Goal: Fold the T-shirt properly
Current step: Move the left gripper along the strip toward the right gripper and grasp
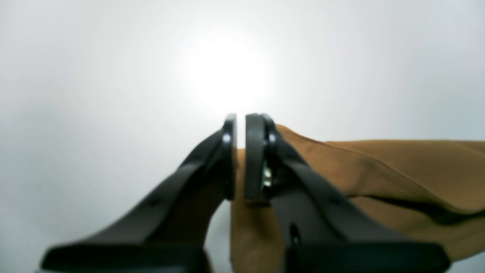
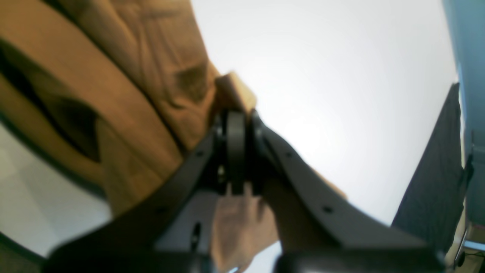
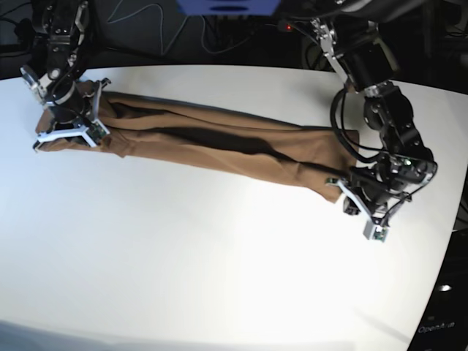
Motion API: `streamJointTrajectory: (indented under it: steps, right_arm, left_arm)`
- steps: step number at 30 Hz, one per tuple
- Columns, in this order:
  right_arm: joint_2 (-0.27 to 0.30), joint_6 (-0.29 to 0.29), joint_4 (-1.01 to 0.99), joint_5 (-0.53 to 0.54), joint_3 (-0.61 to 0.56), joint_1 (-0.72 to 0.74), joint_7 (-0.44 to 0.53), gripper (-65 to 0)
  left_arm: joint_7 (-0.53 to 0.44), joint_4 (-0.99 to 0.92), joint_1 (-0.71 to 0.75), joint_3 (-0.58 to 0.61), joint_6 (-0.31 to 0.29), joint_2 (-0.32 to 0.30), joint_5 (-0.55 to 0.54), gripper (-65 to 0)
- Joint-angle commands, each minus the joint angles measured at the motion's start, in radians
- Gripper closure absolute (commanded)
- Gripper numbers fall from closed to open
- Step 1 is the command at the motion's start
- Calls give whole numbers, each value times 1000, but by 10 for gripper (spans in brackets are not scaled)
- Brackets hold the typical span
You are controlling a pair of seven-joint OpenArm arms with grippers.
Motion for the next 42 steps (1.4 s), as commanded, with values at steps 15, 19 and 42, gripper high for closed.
streamJointTrajectory:
  steps: [15, 19, 42]
  right_arm:
    - [8, -9, 15, 8, 4, 6, 14, -9]
    - [8, -9, 15, 8, 4, 6, 14, -9]
    - [8, -9, 15, 8, 4, 32, 14, -7]
  left_arm:
    - [-42, -37, -44, -3, 2, -22, -17, -379]
    - [-46, -37, -44, -3, 2, -18, -17, -410]
    - [-69, -230, -125, 0, 2, -20, -11, -136]
